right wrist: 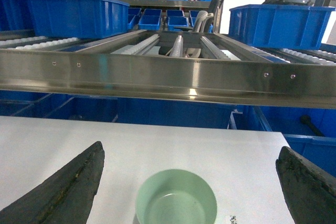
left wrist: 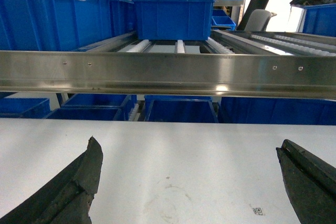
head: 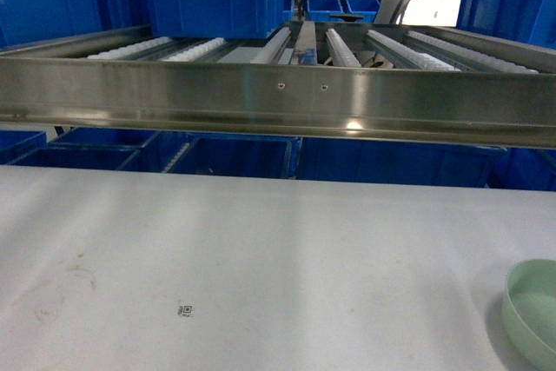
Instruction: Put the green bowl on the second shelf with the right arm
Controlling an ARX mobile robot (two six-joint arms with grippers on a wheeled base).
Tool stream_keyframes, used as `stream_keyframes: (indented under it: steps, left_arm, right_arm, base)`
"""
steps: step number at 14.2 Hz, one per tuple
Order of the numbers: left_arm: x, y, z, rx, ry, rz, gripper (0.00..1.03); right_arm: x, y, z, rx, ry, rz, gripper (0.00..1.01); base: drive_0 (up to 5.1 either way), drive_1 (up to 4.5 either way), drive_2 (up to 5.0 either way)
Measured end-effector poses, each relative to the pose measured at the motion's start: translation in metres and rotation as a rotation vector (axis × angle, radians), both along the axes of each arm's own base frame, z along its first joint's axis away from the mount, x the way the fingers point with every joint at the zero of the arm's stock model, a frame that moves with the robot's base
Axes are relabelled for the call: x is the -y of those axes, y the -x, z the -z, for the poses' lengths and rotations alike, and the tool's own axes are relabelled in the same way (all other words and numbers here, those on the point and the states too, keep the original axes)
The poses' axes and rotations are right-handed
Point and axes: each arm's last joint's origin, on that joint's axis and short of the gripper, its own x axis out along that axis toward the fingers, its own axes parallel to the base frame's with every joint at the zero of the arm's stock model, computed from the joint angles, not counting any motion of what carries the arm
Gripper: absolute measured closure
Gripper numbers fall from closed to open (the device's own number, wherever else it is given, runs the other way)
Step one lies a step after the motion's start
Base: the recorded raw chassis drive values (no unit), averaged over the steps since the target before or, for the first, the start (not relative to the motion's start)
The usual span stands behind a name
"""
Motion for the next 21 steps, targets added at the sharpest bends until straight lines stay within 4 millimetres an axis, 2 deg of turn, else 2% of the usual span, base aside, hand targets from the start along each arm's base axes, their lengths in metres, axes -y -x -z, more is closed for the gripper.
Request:
stream_keyframes:
  steps: [11,14,16,21]
  left_arm:
    - [0.000,0.000,0.000,0.000,0.000,0.000,0.05]
    - [0.000,0.000,0.000,0.000,0.000,0.000,0.05]
    - [0.000,0.000,0.000,0.000,0.000,0.000,0.05]
    - [0.000,0.000,0.000,0.000,0.000,0.000,0.05]
  right_arm:
    - [0.000,-0.001,-0.001,0.008,0.000,-0.002,0.03]
    - [0.010,-0.025,-0.002,-0.043,0.032,0.031,0.03]
    - [0.013,-0.053,-0.019,-0.058,0.069,-0.006,0.03]
    - [0.016,-0.079,-0.025,-0.127,0.106,-0.048,0.03]
  base:
    - [0.0,0.00,0.0]
    - [0.0,0.00,0.0]
    - [0.0,0.00,0.0]
    - [0.0,0.00,0.0]
